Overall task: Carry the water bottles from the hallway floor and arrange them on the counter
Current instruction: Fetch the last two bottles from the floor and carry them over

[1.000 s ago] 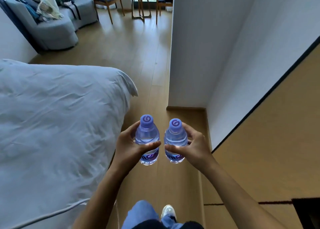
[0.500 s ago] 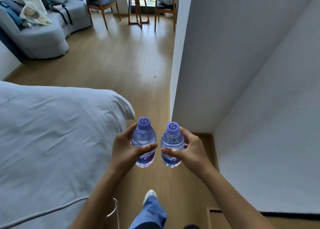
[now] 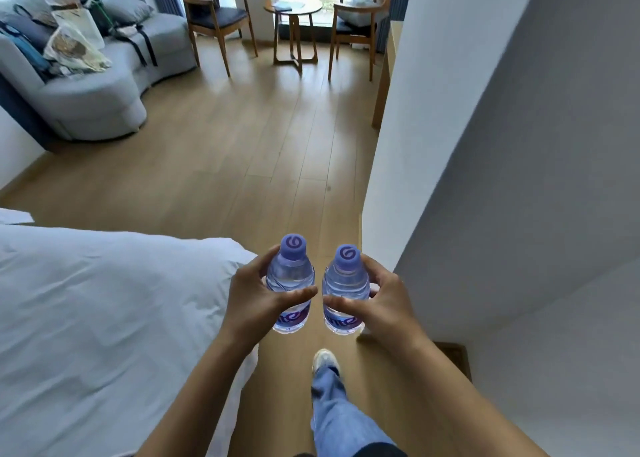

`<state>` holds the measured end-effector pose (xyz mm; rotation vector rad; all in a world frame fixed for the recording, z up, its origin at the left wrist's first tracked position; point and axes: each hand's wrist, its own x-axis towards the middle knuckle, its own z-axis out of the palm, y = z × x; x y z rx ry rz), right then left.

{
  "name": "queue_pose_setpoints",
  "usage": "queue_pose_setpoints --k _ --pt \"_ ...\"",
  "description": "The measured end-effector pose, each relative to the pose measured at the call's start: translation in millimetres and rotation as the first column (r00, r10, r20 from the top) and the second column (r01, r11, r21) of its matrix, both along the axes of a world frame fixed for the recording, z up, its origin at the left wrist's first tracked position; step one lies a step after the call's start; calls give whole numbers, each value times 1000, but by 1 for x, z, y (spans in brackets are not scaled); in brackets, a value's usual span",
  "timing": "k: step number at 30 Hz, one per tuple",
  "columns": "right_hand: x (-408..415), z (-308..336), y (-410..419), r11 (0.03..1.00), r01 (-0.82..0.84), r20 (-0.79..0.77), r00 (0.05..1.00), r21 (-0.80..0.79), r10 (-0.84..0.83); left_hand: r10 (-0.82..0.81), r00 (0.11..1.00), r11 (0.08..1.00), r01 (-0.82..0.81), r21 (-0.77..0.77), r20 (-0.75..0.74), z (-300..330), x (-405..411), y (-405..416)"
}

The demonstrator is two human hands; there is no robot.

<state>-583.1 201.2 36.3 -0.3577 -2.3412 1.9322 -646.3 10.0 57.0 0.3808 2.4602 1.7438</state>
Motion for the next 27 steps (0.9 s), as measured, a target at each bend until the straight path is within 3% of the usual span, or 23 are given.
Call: queue_pose_setpoints --k 7,15,27 --pt "-167 8 45 998 -28 -62 998 61 32 23 999 1000 -23 4 23 8 -162 46" --pt "-320 1 76 998 65 -72 995 25 -63 -13 998 1000 12 24 65 1 -323 85" --pt "-561 7 111 968 249 -32 968 39 -247 -212 977 977 212 17 34 3 -595 124"
